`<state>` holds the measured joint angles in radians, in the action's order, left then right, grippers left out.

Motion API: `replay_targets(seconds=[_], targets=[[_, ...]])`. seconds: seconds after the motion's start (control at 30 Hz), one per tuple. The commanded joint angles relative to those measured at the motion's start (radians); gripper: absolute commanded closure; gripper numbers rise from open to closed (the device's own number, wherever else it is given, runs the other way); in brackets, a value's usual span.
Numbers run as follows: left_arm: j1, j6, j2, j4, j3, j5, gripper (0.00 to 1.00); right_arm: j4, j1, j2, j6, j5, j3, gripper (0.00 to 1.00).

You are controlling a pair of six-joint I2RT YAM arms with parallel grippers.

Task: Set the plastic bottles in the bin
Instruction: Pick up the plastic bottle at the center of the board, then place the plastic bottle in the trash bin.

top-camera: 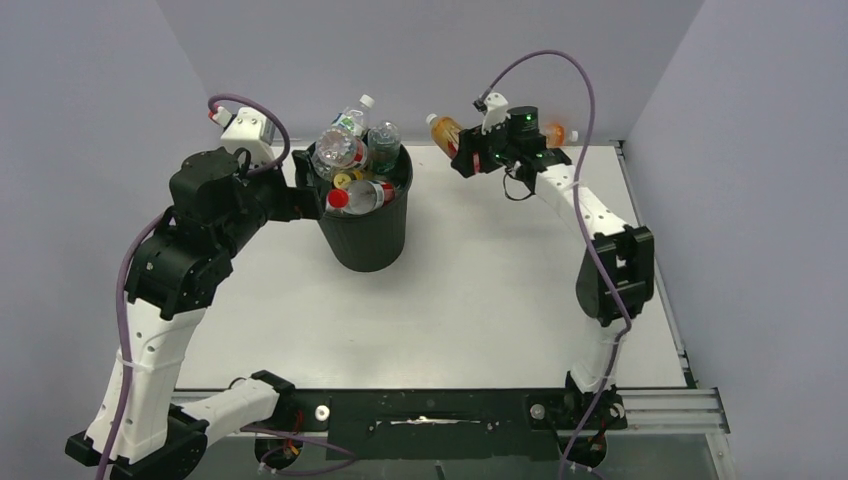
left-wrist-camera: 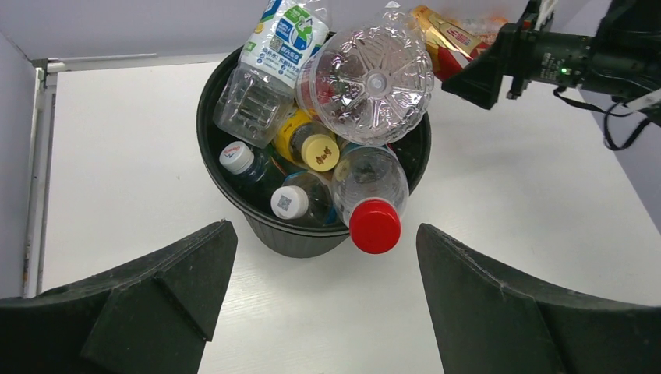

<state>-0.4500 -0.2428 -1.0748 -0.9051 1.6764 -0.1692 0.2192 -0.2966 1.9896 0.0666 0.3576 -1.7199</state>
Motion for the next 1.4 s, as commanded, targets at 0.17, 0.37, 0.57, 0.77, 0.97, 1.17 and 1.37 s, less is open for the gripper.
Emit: replay_targets(seconds=[0.17,0.37,0.57,0.77,0.97,1.17,1.37], targets=[[0.005,-0.023,0.000,-0.001,0.087,0.091,0.13,0.402,-0.061,-0.479,-0.079,0.049,0.072,0.36],[0.004,-0.035,-0.028,0.000,0.128,0.128,0.14,0.610,-0.115,-0.639,-0.091,0.148,0.000,0.34],[0.005,-0.047,-0.023,0.000,0.134,0.134,0.13,0.636,-0.177,-0.736,-0.064,0.278,0.043,0.36],[0.005,-0.056,-0.009,-0.009,0.141,0.134,0.13,0.609,-0.269,-0.748,-0.033,0.328,0.064,0.37],[0.005,-0.057,-0.002,-0.035,0.144,0.138,0.13,0.556,-0.412,-0.702,0.000,0.322,0.043,0.38],[0.005,-0.074,0.054,-0.045,0.097,0.151,0.14,0.494,-0.534,-0.637,0.027,0.304,0.011,0.38],[0.005,-0.090,0.109,-0.101,0.073,0.152,0.24,0.443,-0.590,-0.567,0.046,0.287,-0.036,0.38]])
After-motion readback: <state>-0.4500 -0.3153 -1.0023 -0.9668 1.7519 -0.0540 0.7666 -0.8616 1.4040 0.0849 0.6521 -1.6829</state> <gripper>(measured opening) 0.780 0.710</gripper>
